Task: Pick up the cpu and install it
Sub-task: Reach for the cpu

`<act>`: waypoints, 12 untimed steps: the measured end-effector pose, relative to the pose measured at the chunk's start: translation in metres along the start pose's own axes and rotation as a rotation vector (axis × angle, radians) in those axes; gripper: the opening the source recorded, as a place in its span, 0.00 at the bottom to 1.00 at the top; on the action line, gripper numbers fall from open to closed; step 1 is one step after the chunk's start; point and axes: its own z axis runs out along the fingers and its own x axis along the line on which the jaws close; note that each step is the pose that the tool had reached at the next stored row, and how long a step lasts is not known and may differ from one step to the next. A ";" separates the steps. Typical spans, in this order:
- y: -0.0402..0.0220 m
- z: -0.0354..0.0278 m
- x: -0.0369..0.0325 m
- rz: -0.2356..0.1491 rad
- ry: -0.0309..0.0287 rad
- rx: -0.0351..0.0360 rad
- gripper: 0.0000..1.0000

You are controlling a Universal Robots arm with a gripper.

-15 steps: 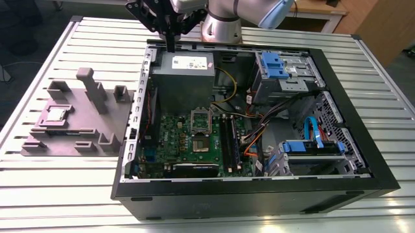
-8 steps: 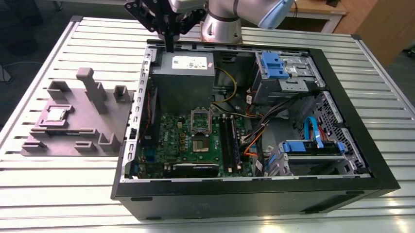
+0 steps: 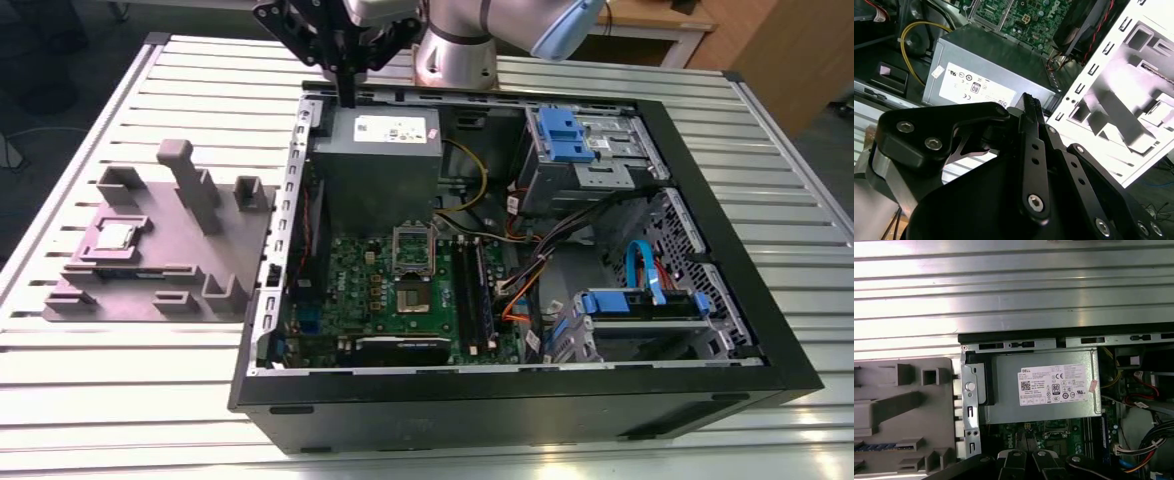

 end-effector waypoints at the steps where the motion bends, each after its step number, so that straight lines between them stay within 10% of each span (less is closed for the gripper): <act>1: 0.0000 0.0000 0.0002 0.000 0.0000 0.0000 0.11; 12: -0.0002 -0.0001 0.0028 0.000 0.0000 0.0000 0.11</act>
